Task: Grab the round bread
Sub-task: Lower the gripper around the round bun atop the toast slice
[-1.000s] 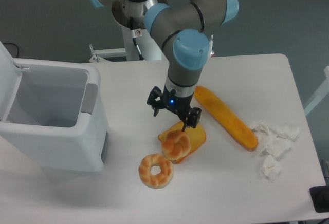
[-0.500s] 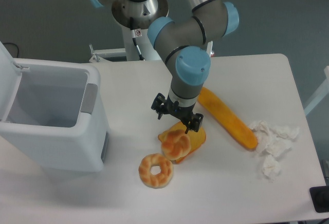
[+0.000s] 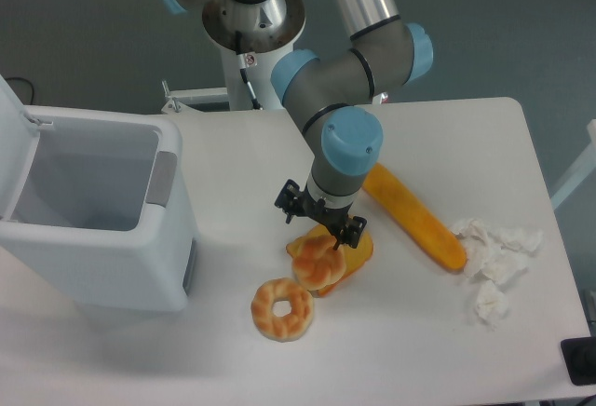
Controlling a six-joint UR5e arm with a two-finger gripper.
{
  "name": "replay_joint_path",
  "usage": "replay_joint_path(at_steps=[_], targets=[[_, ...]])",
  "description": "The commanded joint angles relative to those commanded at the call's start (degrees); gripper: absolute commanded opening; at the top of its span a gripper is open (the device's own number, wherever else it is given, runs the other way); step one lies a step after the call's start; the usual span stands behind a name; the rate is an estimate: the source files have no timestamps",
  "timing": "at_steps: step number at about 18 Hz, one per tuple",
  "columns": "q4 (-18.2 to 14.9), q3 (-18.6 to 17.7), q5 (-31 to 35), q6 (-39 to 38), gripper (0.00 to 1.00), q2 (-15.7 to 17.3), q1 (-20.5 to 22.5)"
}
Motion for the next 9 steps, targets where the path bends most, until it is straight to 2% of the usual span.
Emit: replay_joint_path(at_steps=[9], targets=[[0.2, 1.1, 1.1, -0.1, 1.00, -1.2, 0.5]])
